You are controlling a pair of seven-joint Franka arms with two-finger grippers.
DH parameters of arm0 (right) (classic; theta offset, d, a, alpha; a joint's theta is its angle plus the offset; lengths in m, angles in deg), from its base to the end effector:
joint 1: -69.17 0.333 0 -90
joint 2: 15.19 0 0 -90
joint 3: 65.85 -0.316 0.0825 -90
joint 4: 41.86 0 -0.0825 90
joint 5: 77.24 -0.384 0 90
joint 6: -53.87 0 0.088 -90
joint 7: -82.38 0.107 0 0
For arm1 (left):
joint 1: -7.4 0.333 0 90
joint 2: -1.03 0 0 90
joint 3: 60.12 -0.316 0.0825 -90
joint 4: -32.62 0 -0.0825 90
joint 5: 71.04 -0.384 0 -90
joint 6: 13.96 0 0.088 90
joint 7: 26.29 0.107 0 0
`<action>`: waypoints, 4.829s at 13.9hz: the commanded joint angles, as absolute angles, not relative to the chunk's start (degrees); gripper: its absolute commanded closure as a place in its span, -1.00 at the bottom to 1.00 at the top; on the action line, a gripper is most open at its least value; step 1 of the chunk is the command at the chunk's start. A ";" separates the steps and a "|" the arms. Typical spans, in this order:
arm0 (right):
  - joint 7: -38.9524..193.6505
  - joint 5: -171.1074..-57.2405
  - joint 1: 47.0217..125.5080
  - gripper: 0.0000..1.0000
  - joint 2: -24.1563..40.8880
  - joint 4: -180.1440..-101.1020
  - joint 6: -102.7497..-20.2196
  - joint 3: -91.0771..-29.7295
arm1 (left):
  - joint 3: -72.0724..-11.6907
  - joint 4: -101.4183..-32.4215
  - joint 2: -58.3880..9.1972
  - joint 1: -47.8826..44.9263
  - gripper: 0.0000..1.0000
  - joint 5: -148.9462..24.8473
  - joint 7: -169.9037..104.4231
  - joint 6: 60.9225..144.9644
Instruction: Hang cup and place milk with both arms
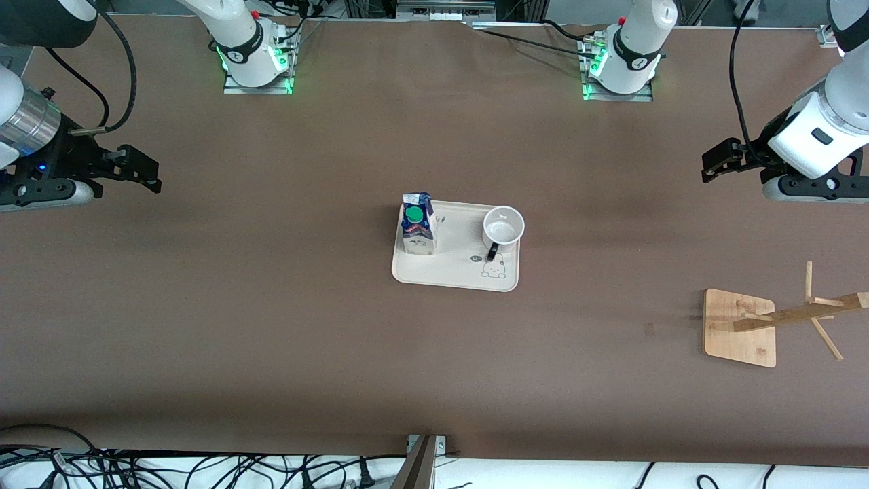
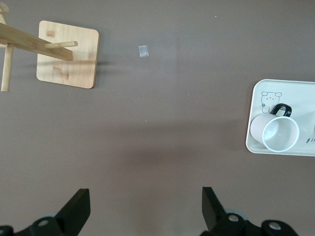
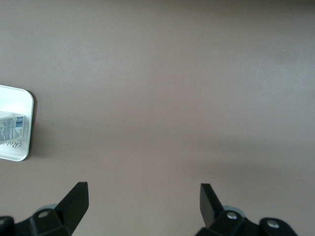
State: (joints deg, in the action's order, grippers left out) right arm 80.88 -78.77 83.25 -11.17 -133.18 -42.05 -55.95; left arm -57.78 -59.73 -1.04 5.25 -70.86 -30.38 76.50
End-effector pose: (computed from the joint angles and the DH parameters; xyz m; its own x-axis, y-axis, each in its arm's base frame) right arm 0.5813 0.0484 0.5833 0.9952 0.0968 0.0115 0.0969 -0.9952 -0.0142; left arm 0.5617 -0.0441 0.5857 0.9976 -0.0068 -0.0692 -0.0069 -1.0000 -0.0003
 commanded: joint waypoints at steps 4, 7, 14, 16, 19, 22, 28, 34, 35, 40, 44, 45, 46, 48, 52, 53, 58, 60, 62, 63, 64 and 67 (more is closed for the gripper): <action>81.32 -78.73 83.40 -1.00 -11.58 -133.27 -46.06 -56.01 | -57.83 -57.47 -2.05 5.02 -1.00 -71.13 -30.33 74.99; 81.50 -78.91 83.58 -1.00 -10.97 -133.27 -45.80 -56.36 | -57.83 -57.47 -2.05 5.02 -1.00 -71.13 -30.24 74.99; 81.76 -78.91 90.50 -1.00 -2.27 -133.01 -45.97 -56.80 | -57.83 -57.47 -2.05 5.02 -1.00 -71.22 -30.33 74.99; 82.90 -79.00 94.29 -1.00 -1.57 -132.74 -46.49 -57.06 | -57.83 -57.47 -2.05 4.94 -1.00 -71.22 -30.33 74.99; 93.07 -86.26 98.42 -1.00 1.15 -132.22 -47.73 -57.50 | -57.83 -57.47 -2.05 5.02 -1.00 -71.22 -30.33 74.99; 107.30 -88.84 105.96 -1.00 4.31 -131.69 -53.59 -57.68 | -57.83 -57.47 -2.05 4.94 -1.00 -71.22 -30.33 74.99; 121.14 -87.97 116.01 -1.00 13.02 -127.12 -61.69 -57.59 | -57.57 -57.47 -1.96 4.85 -1.00 -70.87 -30.25 73.76; 123.41 -87.08 117.24 -1.00 14.61 -127.47 -62.14 -57.59 | -56.16 -57.47 -1.87 5.02 -1.00 -70.69 -29.99 72.35; 123.77 -87.08 117.76 -1.00 15.30 -127.30 -62.67 -57.59 | -56.08 -57.47 -1.79 4.94 -1.00 -70.78 -30.24 72.35; 124.30 -87.08 118.39 -0.70 17.24 -127.38 -64.52 -57.50 | -56.08 -56.77 -1.96 4.94 -1.00 -70.78 -30.51 72.44; 122.73 -87.08 117.68 0.30 17.33 -127.38 -64.34 -57.33 | -55.72 -56.59 -2.05 4.76 -1.00 -70.78 -30.51 72.44; 120.90 -87.17 117.51 0.42 17.07 -127.21 -64.25 -57.24 | -55.72 -56.59 -2.05 4.76 -1.00 -70.78 -30.51 72.44; 119.66 -87.43 116.72 0.43 16.46 -127.03 -63.56 -57.07 | -55.64 -56.51 -2.14 4.76 -1.00 -70.86 -30.60 72.44; 116.07 -87.87 113.48 0.43 12.78 -126.94 -58.05 -56.98 | -55.64 -56.42 -2.31 4.76 -1.00 -70.95 -30.60 72.44; 96.32 -88.14 104.78 0.43 6.45 -127.38 -46.17 -53.56 | -55.55 -56.42 -2.40 4.67 -1.00 -71.39 -30.51 72.44; 90.70 -88.23 102.85 0.43 5.74 -127.73 -43.97 -51.81 | -55.55 -56.42 -2.40 4.67 -1.00 -71.48 -30.51 72.44; 70.10 -92.09 98.35 0.42 3.45 -136.42 -43.50 -41.17 | -55.11 -56.24 -3.89 2.05 -1.00 -69.46 -30.25 72.35; 66.84 -92.27 98.35 0.41 3.27 -141.51 -47.62 -39.32 | -55.11 -56.24 -5.73 -0.76 -1.00 -68.76 -29.19 72.79; 66.56 -92.36 98.35 0.40 2.75 -146.08 -52.45 -39.05 | -55.20 -56.15 -9.93 -4.36 -1.00 -68.58 -29.54 75.58; 66.21 -92.44 98.35 0.37 2.40 -148.10 -54.65 -39.05 | -55.20 -56.24 -12.14 -6.38 -1.00 -69.28 -30.50 80.30; 65.43 -92.45 98.35 0.36 1.70 -149.95 -56.59 -39.05 | -55.20 -56.68 -14.42 -8.93 -1.00 -69.46 -32.68 85.22; 65.24 -92.45 98.26 0.24 1.51 -151.55 -57.74 -39.05 | -55.28 -56.68 -21.63 -15.16 -1.00 -69.55 -43.31 94.38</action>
